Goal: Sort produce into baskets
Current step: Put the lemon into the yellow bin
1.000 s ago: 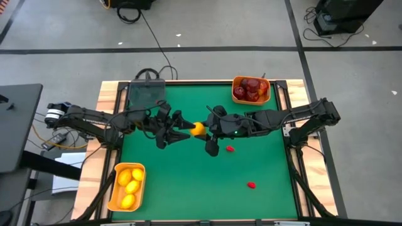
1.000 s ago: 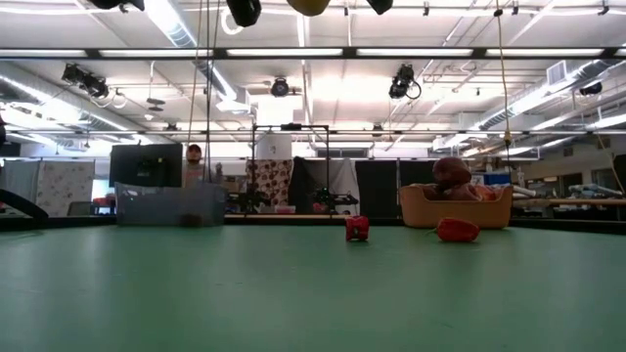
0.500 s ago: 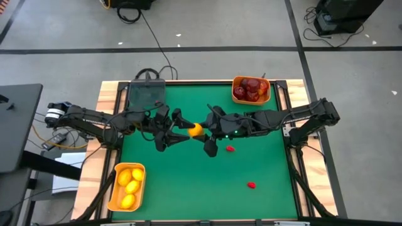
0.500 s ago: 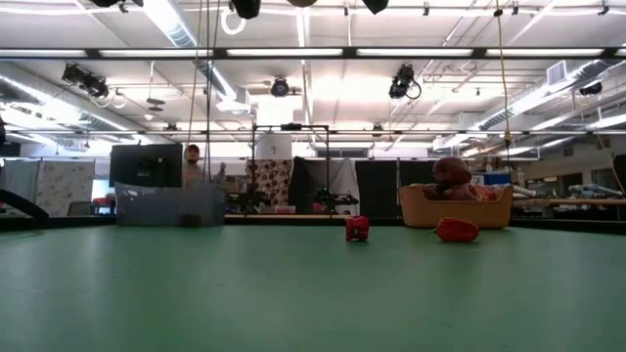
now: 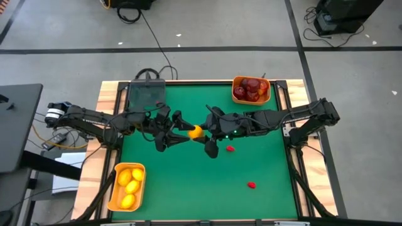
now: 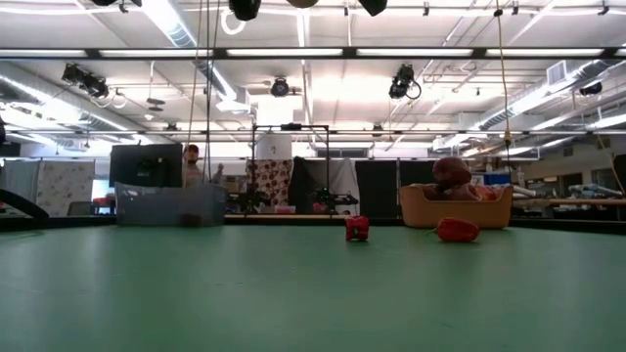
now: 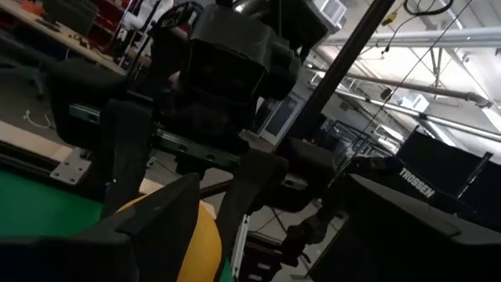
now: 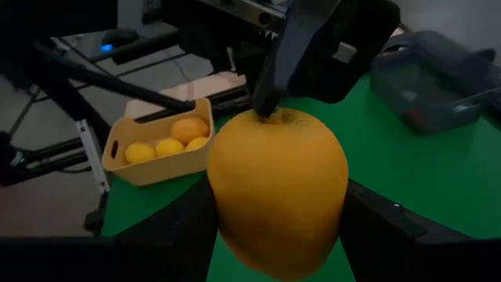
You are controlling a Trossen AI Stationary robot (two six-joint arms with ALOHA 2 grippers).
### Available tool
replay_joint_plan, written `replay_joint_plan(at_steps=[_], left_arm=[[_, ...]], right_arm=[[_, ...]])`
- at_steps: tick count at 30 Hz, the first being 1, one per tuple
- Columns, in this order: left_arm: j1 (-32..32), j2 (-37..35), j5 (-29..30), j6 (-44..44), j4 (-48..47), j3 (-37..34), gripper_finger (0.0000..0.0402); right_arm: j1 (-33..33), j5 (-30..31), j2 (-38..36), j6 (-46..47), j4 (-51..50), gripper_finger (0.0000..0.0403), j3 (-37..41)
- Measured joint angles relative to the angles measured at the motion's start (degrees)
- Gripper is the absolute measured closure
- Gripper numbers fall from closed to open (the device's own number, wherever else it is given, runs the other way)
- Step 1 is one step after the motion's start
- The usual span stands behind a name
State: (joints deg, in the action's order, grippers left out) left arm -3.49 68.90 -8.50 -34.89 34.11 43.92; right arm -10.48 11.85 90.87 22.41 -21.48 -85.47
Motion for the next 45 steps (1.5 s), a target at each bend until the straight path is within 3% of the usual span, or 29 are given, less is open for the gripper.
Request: replay_joint_plan(at_steps=[4, 9, 17, 29, 45], left_arm=[[0.0, 0.1, 0.6, 1.2, -1.5, 0.0, 0.0074], [0.0, 0.4, 5.4, 6.4, -3.0, -0.4, 0.0073], [0.0, 0.3, 5.4, 6.9, -0.3, -0.2, 0.0073], [0.3, 0.3, 1.4, -0.4, 0.4, -0.3, 0.0073], [0.5, 0.2, 1.3, -5.2, 6.0, -0.3, 0.0073]], right_arm=[[0.1, -3.2, 0.0, 0.5, -1.4, 0.0166, 0.0], [0.3, -10.9, -0.1, 0.1, 0.9, 0.0166, -0.1], [0.5, -9.3, -0.1, -0.8, 3.1, 0.0166, -0.2], [0.4, 0.2, -0.2, -6.7, 4.9, 0.0166, -0.3], [0.5, 0.7, -0.3, -10.9, 9.4, 0.0166, -0.2]])
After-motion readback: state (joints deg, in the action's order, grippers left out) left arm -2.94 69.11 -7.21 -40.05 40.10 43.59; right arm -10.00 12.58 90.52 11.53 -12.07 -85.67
